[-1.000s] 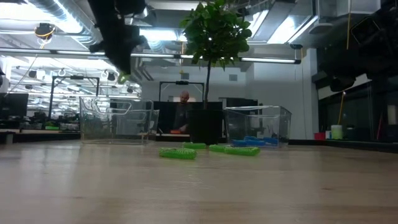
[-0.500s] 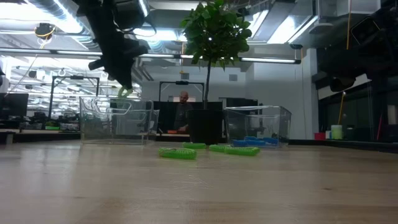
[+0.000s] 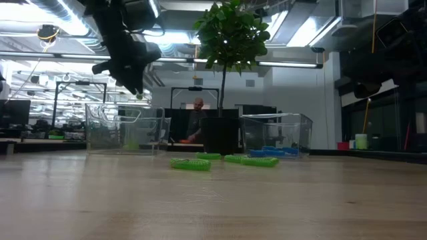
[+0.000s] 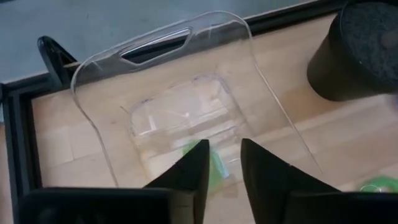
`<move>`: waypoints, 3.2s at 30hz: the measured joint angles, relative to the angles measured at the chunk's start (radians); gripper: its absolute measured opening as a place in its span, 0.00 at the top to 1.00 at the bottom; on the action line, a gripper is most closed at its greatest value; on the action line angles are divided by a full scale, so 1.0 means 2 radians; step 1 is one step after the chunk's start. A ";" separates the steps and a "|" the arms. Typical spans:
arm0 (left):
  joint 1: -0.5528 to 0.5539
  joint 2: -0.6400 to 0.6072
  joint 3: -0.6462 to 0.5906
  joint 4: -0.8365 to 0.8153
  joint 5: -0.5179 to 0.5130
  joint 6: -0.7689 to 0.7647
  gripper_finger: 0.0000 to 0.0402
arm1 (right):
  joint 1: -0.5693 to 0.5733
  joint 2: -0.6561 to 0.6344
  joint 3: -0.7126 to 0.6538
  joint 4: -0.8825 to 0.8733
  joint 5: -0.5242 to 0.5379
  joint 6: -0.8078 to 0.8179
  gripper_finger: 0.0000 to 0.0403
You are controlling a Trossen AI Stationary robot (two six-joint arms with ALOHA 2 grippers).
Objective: Sort spring keychains
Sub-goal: Put the green spring keychain into the left transparent bin
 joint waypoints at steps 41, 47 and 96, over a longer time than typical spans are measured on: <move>-0.224 0.000 0.000 0.276 0.257 0.166 0.72 | 0.000 0.000 0.000 0.000 0.000 0.000 0.62; -0.263 0.029 -0.001 0.277 0.208 0.189 0.72 | 0.000 0.000 0.000 0.000 0.000 0.000 0.62; -0.334 0.333 0.031 0.271 0.179 0.315 0.84 | 0.000 0.000 0.000 0.000 0.000 0.000 0.62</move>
